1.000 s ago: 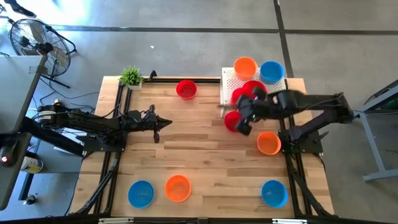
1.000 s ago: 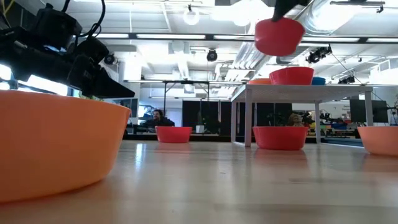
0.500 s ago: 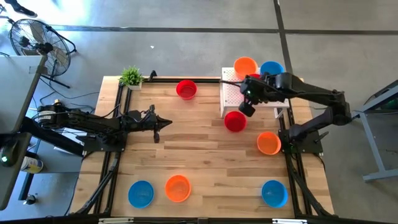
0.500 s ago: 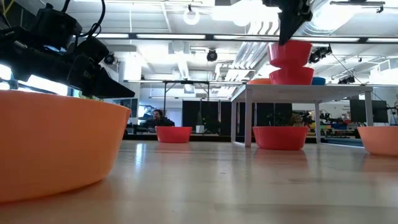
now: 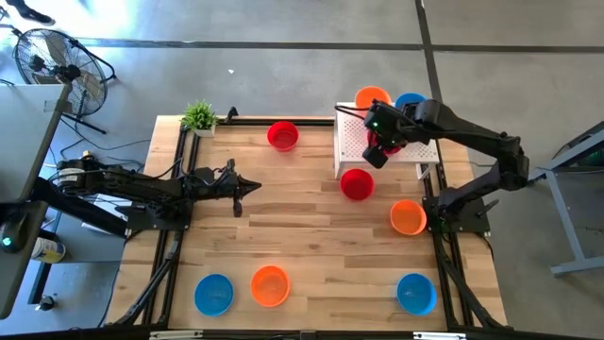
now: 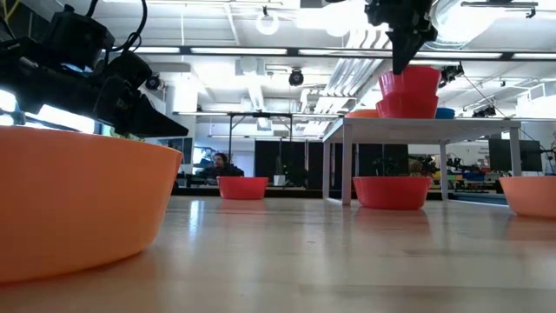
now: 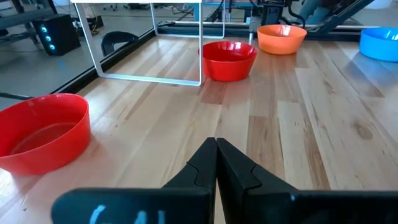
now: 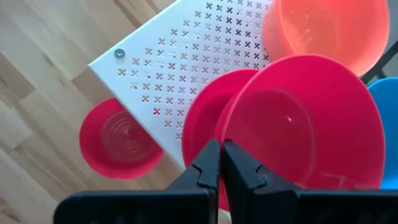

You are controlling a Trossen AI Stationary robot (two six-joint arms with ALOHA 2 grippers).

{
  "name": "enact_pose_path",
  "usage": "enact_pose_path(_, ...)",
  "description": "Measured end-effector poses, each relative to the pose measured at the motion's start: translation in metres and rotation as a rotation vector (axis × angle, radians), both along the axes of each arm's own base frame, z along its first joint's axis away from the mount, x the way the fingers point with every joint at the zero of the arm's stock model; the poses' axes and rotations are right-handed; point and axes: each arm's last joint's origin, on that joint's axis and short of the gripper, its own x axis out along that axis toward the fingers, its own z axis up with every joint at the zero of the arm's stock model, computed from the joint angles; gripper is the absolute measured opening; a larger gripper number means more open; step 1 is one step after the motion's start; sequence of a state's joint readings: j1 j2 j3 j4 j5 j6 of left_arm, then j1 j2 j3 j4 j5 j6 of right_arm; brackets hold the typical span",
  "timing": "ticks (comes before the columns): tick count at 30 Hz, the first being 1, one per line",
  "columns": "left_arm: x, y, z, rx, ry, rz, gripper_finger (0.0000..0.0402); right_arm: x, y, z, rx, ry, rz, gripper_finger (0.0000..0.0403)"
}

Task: Pick & Place Mini bowls
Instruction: Stack the red bowl on top of the red bowl on the shelf

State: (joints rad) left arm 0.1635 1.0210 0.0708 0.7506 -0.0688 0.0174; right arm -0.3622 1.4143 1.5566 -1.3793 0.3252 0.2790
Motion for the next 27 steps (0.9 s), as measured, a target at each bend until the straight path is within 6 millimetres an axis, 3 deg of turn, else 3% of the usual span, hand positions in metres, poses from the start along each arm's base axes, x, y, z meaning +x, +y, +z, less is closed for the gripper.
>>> enact_pose_path(18,0.000,0.000,0.000,0.000,0.000,-0.001,0.0001,0.003,-0.001,-0.001,0.042,-0.033,-0.006,0.0005)
enact_pose_path(27,0.000,0.000,0.000,-0.001,0.002,-0.001,0.0001,0.017,-0.006,-0.016,0.060,0.033,0.003,0.0032)
